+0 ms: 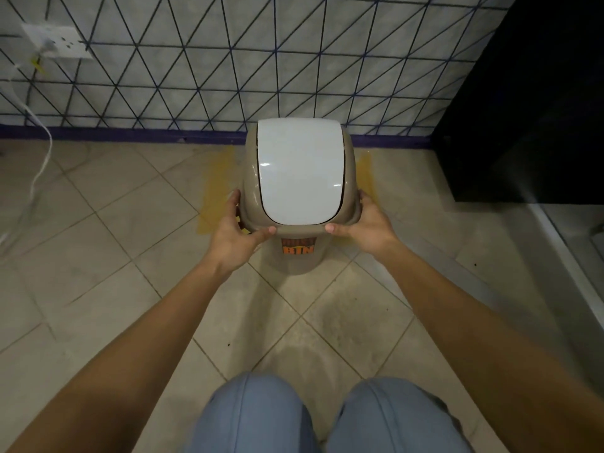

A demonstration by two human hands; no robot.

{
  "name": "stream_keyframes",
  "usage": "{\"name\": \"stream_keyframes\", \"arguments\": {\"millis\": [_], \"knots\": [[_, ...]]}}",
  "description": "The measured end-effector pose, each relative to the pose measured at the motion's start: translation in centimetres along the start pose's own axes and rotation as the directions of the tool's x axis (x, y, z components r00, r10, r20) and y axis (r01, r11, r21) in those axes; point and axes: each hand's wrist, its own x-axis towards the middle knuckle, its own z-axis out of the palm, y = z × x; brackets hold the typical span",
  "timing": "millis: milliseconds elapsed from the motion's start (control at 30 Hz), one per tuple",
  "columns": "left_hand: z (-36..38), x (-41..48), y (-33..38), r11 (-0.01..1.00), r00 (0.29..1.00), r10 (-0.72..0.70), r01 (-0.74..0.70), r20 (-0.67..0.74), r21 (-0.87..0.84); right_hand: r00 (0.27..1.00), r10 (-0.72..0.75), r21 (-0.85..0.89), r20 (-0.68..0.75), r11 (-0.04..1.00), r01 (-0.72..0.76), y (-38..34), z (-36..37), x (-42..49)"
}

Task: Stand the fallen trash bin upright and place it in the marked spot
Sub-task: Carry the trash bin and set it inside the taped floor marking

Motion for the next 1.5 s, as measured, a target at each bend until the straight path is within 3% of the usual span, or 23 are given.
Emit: {"name": "stream_keyframes", "arguments": {"millis": [200,433,567,867,1500], "knots": [[-0.4,1.7,0.5,0.999,1.000,0.028,-0.029,0.003,0.017,0.998,-0.062,-0.069,0.026,0.996,0.064,-0.1,-0.4,2.0],[-1.9,5.0,2.2,0.957,0.989,0.136,-0.148,0.065,0.251,0.980,-0.195,-0.341,0.037,0.919,0.196,-1.4,-1.0,4.0],[-1.4,6.0,2.6,0.928,0.968,0.243,-0.249,0.057,0.277,0.974,-0.225,-0.297,0.012,0.930,0.219,-1.5,-0.7,4.6],[-0.2,7.8,3.0,0.942,0.955,0.294,-0.298,0.051,0.153,0.977,-0.209,-0.207,-0.045,0.959,0.196,-2.1,-0.6,7.2],[-0.2,14.5,4.5,0.972,0.976,0.216,-0.217,0.023,0.087,0.986,-0.161,-0.220,-0.047,0.964,0.147,-4.2,-0.5,13.7]]}}
